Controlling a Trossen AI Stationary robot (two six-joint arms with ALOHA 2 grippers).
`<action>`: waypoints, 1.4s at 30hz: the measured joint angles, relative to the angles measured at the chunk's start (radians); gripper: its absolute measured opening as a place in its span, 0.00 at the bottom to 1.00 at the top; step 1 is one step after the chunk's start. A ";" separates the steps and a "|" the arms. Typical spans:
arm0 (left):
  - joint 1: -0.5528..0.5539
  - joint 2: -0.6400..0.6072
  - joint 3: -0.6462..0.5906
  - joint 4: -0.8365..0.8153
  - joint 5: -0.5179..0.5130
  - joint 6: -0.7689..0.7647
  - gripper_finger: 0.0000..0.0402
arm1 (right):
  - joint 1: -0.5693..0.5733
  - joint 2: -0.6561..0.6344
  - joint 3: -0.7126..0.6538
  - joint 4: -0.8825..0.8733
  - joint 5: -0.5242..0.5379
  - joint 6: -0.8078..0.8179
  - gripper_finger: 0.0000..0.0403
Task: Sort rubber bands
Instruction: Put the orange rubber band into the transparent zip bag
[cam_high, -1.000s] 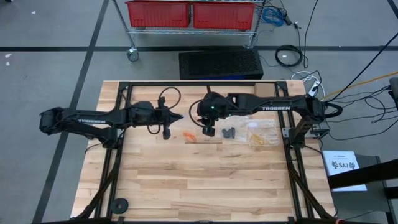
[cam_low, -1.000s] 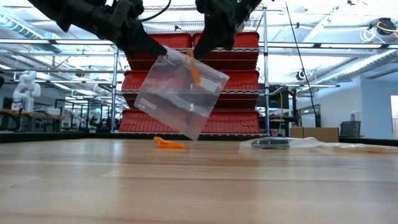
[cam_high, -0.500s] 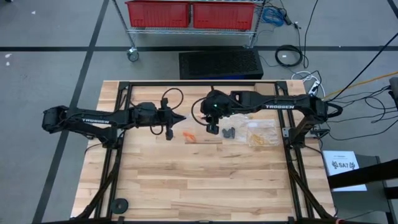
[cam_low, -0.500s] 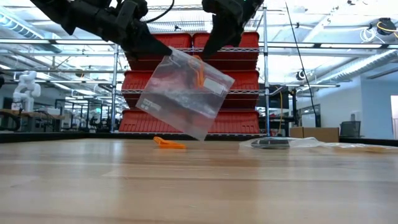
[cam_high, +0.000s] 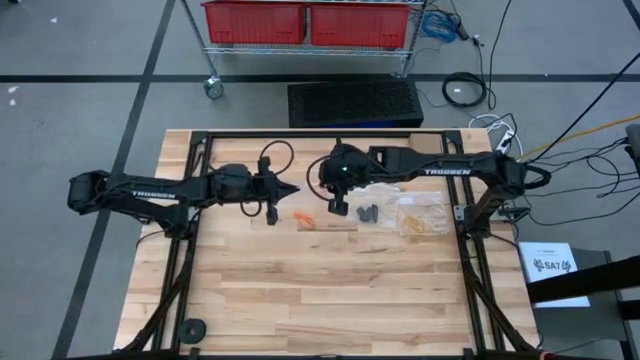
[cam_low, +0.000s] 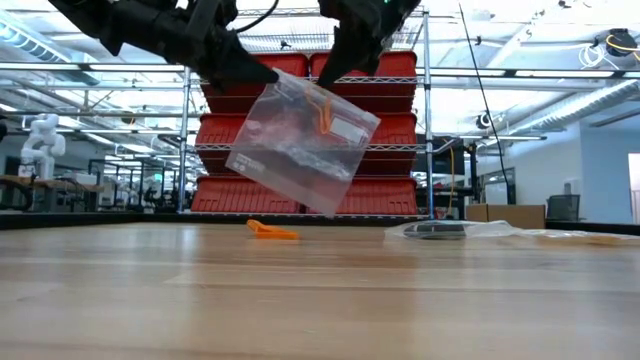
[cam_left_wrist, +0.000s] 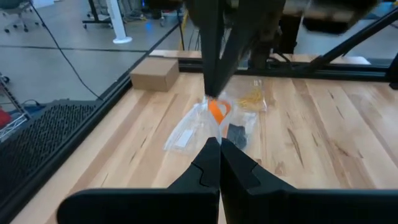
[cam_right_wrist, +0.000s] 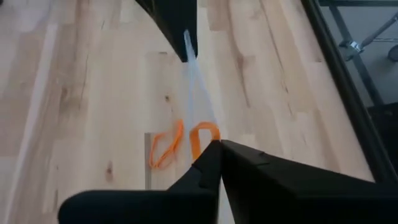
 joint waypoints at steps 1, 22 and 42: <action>0.000 0.000 0.000 0.006 0.005 0.000 0.00 | 0.000 0.006 0.000 0.005 0.000 0.000 0.00; 0.000 0.000 0.000 0.009 0.009 -0.009 0.00 | 0.006 0.136 -0.001 0.103 -0.052 -0.018 0.00; 0.003 0.000 0.000 -0.019 -0.106 0.025 0.00 | 0.009 -0.014 -0.002 0.017 -0.047 0.004 0.25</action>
